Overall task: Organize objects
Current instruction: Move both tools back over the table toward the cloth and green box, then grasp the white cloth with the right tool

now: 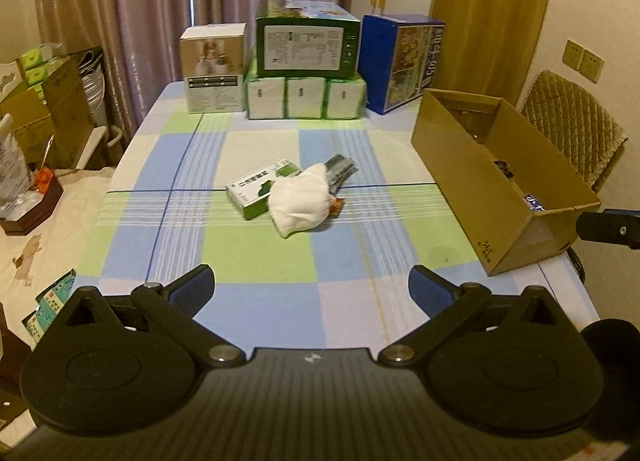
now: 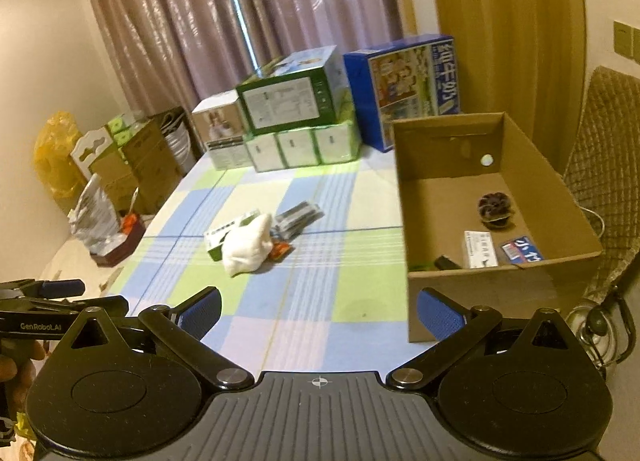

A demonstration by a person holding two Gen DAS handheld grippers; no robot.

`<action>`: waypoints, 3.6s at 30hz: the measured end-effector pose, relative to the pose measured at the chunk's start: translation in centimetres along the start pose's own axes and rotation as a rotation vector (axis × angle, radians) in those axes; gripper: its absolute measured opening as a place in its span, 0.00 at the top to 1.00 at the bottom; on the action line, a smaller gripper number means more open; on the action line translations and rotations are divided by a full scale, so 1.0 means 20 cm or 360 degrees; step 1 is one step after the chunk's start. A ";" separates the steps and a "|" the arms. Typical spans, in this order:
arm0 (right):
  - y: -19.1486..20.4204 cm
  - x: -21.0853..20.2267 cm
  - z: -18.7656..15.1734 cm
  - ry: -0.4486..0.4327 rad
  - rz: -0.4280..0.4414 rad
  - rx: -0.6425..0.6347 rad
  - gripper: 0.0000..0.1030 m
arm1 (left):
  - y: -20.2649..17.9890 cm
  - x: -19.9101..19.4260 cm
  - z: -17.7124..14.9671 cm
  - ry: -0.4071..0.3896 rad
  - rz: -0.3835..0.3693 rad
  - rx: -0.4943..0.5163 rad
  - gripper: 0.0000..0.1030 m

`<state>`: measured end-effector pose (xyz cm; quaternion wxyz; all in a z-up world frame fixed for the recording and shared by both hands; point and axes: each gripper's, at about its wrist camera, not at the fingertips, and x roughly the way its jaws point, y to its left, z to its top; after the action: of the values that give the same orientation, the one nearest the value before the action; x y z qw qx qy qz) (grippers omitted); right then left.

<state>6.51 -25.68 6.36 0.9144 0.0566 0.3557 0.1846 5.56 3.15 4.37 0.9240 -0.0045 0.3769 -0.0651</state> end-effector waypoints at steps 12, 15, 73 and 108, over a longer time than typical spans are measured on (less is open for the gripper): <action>0.09 0.07 -0.03 0.0044 0.0042 -0.0047 0.02 | 0.09 -0.01 -0.03 0.0018 0.0043 -0.0045 0.01; 0.09 0.09 -0.04 0.0052 0.0047 -0.0047 0.02 | 0.10 0.00 -0.03 0.0026 0.0047 -0.0045 0.01; 0.40 1.23 0.09 0.0161 0.0228 -0.0487 0.10 | 0.56 0.85 0.16 0.0182 0.0090 0.0137 0.01; 0.11 1.35 0.07 0.0258 -0.0028 -0.0342 0.83 | 0.41 1.38 0.36 0.0179 -0.0134 0.0643 0.12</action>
<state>25.09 -13.36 -9.11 0.8850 -0.0599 0.4071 0.2177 31.15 7.59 -10.19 0.8800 0.1687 0.4067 -0.1779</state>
